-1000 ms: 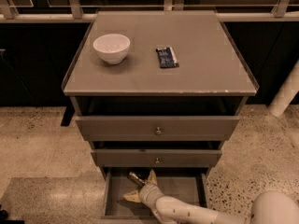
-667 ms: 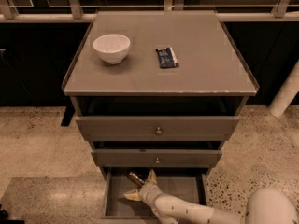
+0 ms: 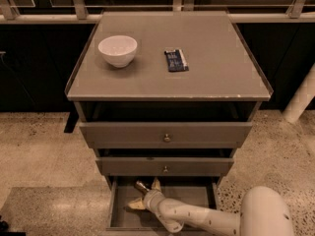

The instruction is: Pick orange can from bottom drawer and place on counter

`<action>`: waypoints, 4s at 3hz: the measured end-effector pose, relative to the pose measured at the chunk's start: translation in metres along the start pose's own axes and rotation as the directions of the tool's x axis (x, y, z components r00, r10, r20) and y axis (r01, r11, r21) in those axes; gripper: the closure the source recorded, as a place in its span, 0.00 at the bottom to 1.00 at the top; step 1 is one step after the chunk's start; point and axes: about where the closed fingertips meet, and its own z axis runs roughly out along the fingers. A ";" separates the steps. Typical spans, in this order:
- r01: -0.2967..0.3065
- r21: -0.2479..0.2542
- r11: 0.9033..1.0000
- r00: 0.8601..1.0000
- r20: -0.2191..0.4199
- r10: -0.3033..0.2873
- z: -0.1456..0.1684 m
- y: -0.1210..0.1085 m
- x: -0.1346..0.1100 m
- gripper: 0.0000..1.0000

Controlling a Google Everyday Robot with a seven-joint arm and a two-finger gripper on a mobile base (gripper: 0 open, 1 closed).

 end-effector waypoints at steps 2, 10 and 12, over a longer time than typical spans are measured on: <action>0.034 -0.014 0.999 0.999 -0.036 -0.034 0.028 -0.006 0.010 0.00; 0.065 0.147 0.987 0.998 0.012 -0.068 -0.017 -0.035 0.008 1.00; 0.012 0.189 0.982 1.000 -0.029 -0.006 -0.086 -0.031 0.024 1.00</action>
Offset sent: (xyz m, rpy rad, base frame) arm 0.0277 0.0019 -0.0379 -0.0631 0.0266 0.0354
